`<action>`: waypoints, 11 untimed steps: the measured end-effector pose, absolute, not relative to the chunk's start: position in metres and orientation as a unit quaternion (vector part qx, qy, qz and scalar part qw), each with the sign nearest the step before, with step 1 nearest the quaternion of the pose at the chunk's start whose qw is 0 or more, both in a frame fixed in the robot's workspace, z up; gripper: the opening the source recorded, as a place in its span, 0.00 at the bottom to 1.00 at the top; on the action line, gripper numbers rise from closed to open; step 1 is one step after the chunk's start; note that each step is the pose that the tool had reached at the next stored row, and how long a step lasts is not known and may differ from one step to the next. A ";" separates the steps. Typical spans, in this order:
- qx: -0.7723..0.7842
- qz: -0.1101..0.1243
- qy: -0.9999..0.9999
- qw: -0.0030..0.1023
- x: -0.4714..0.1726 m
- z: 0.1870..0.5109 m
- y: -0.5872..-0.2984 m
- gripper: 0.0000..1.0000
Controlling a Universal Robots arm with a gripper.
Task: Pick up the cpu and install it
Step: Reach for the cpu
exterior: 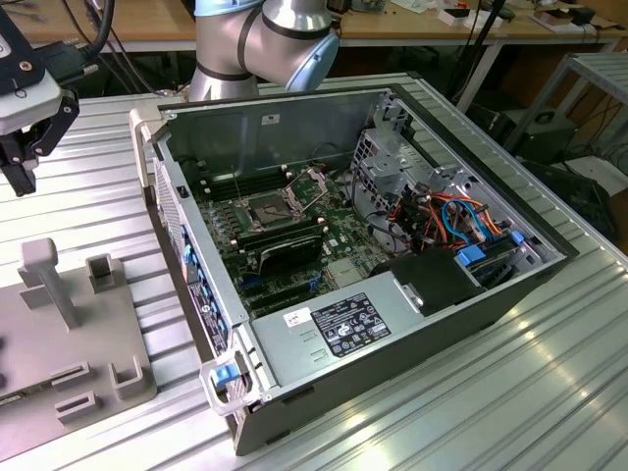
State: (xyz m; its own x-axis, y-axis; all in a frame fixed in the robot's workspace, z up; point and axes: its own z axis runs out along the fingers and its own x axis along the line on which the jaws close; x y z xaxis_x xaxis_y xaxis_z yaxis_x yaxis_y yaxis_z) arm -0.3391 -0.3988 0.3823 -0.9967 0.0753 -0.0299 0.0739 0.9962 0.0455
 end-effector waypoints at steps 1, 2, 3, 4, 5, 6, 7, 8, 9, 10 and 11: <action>0.037 0.022 0.999 0.016 -0.339 0.382 -0.399 0.11; 0.037 0.022 0.999 0.016 -0.339 0.382 -0.399 0.11; 0.037 0.022 0.999 0.016 -0.339 0.381 -0.399 0.11; 0.037 0.022 0.999 0.016 -0.339 0.381 -0.399 0.11; 0.037 0.022 0.999 0.016 -0.339 0.380 -0.399 0.11; 0.037 0.022 0.999 0.016 -0.339 0.379 -0.399 0.11; 0.037 0.022 0.999 0.016 -0.339 0.379 -0.399 0.11; 0.037 0.022 0.999 0.016 -0.339 0.378 -0.399 0.11; 0.037 0.022 0.999 0.016 -0.339 0.378 -0.399 0.11; 0.037 0.021 0.999 0.016 -0.339 0.378 -0.399 0.11; 0.037 0.021 0.999 0.016 -0.339 0.377 -0.399 0.11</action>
State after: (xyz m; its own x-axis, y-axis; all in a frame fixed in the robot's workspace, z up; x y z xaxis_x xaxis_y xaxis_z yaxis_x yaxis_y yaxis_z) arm -0.3391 -0.3988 0.3772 -0.9967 0.0752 -0.0301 0.0738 0.9963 0.0439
